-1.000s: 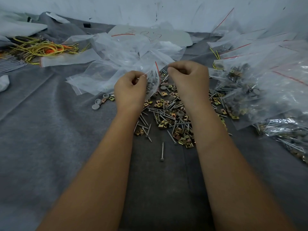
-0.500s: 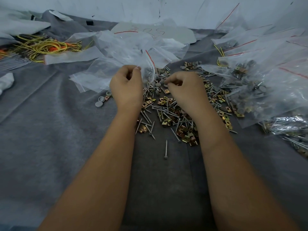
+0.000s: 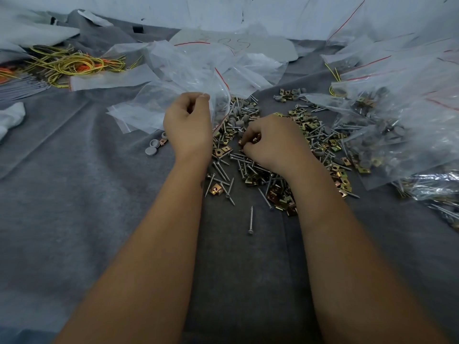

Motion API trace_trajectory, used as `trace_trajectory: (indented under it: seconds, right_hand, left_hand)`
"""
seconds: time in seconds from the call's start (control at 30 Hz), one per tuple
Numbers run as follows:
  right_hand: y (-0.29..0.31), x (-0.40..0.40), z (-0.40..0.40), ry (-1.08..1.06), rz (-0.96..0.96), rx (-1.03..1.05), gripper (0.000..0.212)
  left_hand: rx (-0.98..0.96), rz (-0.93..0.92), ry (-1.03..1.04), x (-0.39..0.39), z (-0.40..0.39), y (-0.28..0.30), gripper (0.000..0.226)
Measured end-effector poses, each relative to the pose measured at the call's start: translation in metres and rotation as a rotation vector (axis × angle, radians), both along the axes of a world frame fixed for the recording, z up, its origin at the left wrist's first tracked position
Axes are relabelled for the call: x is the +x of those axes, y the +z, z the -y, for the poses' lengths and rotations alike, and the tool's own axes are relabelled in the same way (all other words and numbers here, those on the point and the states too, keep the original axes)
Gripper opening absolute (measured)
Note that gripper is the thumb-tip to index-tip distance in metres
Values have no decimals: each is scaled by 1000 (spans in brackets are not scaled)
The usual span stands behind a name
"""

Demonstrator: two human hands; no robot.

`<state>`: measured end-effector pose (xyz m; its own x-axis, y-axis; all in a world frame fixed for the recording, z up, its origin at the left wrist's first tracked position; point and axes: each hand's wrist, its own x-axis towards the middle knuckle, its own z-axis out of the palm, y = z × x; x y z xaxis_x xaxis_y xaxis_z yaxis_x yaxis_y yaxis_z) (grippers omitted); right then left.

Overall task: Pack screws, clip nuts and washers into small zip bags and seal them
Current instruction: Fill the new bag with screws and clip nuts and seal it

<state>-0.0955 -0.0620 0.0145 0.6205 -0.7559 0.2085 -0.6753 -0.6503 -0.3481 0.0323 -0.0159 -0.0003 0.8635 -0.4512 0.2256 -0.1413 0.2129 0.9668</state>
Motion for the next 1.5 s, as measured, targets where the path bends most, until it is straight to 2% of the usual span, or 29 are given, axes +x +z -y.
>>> trace_trajectory:
  seconds: [0.13,0.23,0.37,0.57,0.67,0.77,0.9,1.1,1.3,1.43,1.5]
  right_hand:
    - [-2,4,0,-14,44,19,8]
    - [-3,8,-1,-7,86,0,18]
    - [-5,4,3,-34,236,-22,19]
    - [3,0,3,-24,633,294,21]
    - [7,-3,6,-61,803,482,18]
    - [9,-7,10,-48,915,624,17]
    - [10,-10,12,14,1020,702,17]
    - [9,-5,6,65,906,477,20]
    - [0,9,1,112,683,210,16]
    - [-2,5,6,30,687,145,21]
    - [-1,2,8,1,590,135,24]
  left_hand:
    - [3,8,-8,0,1,0,17]
    - [8,16,-13,-1,1,-1,17]
    - [12,20,-15,-1,0,0,18]
    - [40,25,-31,-1,0,0,20]
    - [95,102,-88,-2,0,-2,18]
    - [159,193,-146,-6,2,-4,17]
    - [176,218,-184,-6,1,-5,14]
    - [153,235,-201,-7,-1,-5,13]
    - [140,228,-165,-5,1,-5,10]
    - [131,196,-137,-2,2,-6,13]
    - [126,184,-129,-2,2,-6,13]
